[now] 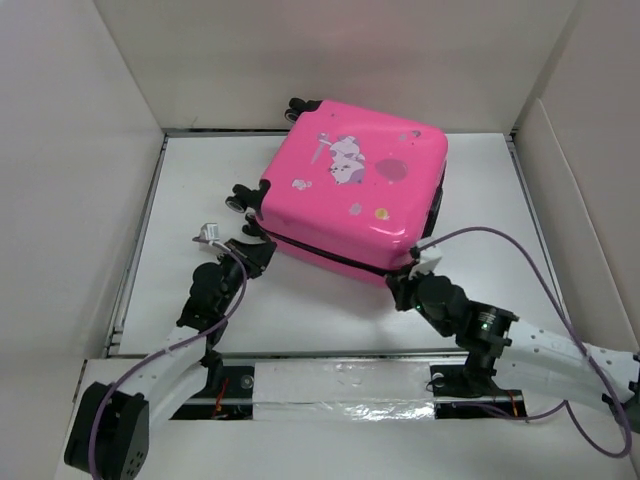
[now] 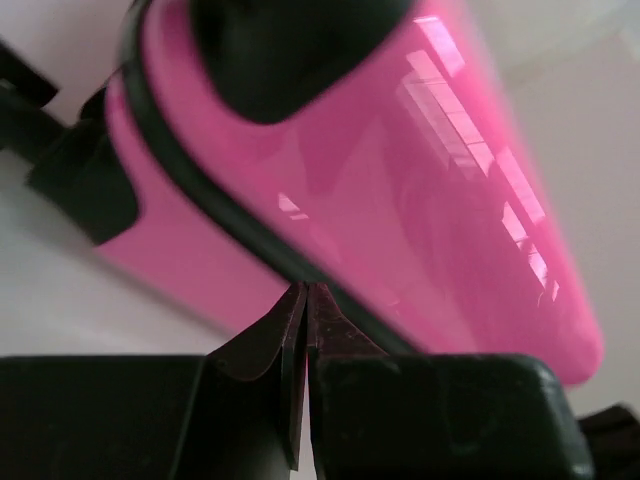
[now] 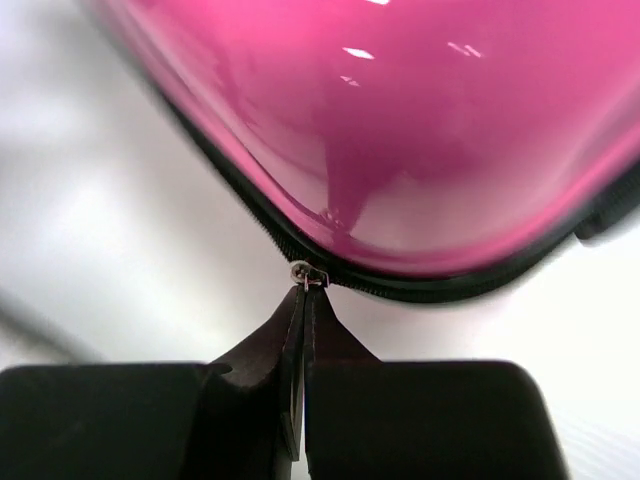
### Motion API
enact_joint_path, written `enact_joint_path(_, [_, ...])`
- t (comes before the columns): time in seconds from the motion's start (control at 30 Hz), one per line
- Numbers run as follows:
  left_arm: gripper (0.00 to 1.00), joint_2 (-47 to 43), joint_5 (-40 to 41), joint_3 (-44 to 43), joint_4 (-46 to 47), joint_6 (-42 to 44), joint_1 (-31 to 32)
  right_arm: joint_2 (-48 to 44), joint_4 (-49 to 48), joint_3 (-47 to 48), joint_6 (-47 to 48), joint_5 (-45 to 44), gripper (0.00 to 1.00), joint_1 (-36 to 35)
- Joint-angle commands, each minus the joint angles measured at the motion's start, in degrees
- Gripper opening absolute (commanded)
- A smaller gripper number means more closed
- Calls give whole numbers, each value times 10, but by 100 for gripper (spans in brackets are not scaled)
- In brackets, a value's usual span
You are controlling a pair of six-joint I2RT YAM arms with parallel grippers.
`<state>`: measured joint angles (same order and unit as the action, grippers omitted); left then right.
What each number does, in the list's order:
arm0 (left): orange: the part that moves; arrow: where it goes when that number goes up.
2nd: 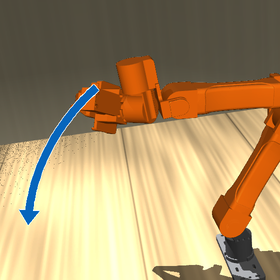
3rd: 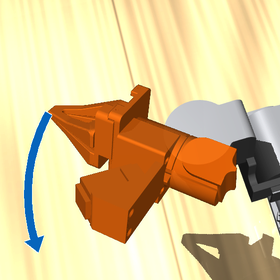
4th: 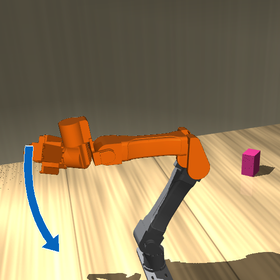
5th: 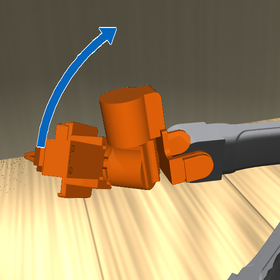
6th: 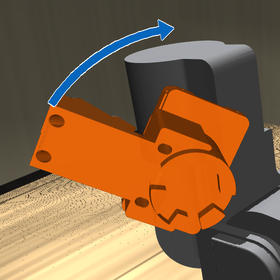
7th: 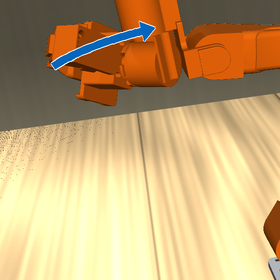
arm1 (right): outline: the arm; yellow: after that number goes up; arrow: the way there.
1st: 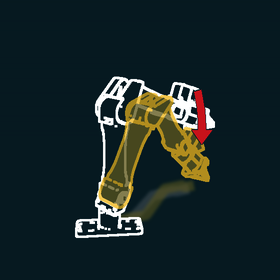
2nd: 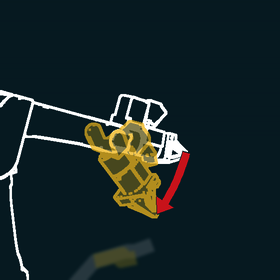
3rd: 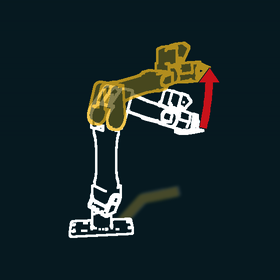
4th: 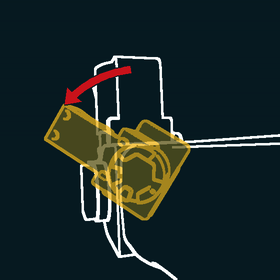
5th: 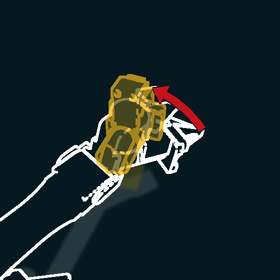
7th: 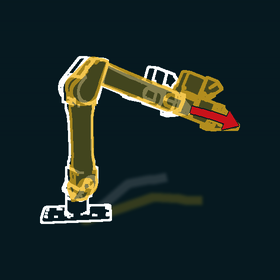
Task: Pack the luggage
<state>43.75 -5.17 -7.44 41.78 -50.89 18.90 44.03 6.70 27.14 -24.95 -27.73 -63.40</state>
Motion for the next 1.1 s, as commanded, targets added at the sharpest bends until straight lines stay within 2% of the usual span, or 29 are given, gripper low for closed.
enact_joint_path(0.0, [0,50,-69,-16,41,-7,24,-97,-79,24,16,-71,0,27])
enact_joint_path(0.1, [0,87,-28,-51,50,10,84,-104,-69,10,10,-53,0,34])
enact_joint_path(0.17, [0,91,-1,-77,44,14,111,-65,-72,-5,-19,-41,0,23])
enact_joint_path(0.23, [0,85,26,-100,26,29,112,-38,-105,-21,-56,-51,0,6])
enact_joint_path(0.27, [0,69,42,-112,-22,37,112,-26,-115,-33,-66,-65,0,-15])
enact_joint_path(0.3, [25,60,66,-121,-48,44,112,-6,-125,-38,-74,-92,0,-23])
enact_joint_path(0.33, [43,52,109,-141,-76,47,112,2,-126,-38,-80,-109,0,-23])
enact_joint_path(0.37, [55,37,123,-147,-123,40,106,6,-125,-38,-81,-115,0,-23])
enact_joint_path(0.4, [74,29,128,-149,-132,32,85,6,-124,-38,-79,-124,0,-23])
enact_joint_path(0.5, [87,14,116,-135,-118,-2,37,-3,-126,-38,-53,-127,0,-23])
enact_joint_path(0.87, [84,132,75,-187,-69,-48,-72,-29,-107,-45,-26,-78,0,-23])
enact_joint_path(1.07, [83,193,62,-221,-26,-55,-93,-47,-116,-61,-12,-58,0,-23])
